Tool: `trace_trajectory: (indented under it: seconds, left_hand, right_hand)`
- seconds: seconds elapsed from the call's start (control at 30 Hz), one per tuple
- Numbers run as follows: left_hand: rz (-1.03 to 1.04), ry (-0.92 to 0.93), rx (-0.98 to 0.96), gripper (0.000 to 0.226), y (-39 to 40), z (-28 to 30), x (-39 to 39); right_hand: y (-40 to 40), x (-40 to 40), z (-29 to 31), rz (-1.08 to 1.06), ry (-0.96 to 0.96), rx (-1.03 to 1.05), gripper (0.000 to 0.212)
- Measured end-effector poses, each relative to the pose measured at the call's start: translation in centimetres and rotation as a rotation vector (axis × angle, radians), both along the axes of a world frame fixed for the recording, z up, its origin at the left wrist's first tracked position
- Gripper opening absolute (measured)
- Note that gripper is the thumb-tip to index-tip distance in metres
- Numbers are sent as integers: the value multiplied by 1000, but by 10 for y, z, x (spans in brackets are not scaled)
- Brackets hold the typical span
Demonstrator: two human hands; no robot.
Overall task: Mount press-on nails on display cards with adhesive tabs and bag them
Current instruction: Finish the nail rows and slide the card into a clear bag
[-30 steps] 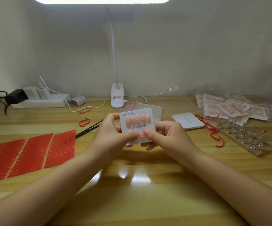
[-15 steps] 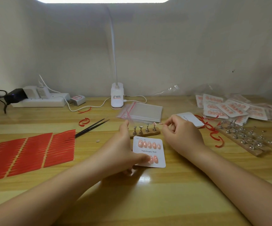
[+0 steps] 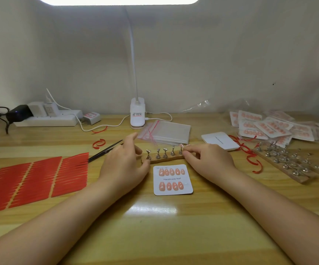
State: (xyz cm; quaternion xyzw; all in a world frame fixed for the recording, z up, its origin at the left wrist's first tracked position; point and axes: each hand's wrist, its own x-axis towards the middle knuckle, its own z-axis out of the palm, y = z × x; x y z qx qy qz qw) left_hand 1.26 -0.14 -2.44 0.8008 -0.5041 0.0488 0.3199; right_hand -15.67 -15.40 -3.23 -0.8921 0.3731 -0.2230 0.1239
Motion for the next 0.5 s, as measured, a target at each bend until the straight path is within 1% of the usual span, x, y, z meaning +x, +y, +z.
trace_trajectory:
  seconds: [0.1, 0.23, 0.33, 0.4, 0.5]
  left_hand:
    - [-40, 44, 0, 74, -4, -6, 5]
    - [-35, 79, -27, 72, -7, -9, 9]
    - [-30, 69, -35, 70, -8, -10, 9]
    - [-31, 59, -40, 70, -8, -10, 10]
    - [-40, 50, -48, 69, -9, -10, 10]
  right_hand:
    - [1, 0, -1, 6, -57, 2, 26]
    - [2, 0, -2, 17, -92, 8, 24]
    - [4, 1, -1, 55, -92, 23, 22]
    - [5, 1, 1, 71, -135, 36, 19]
    - [8, 2, 1, 96, -155, -33, 15]
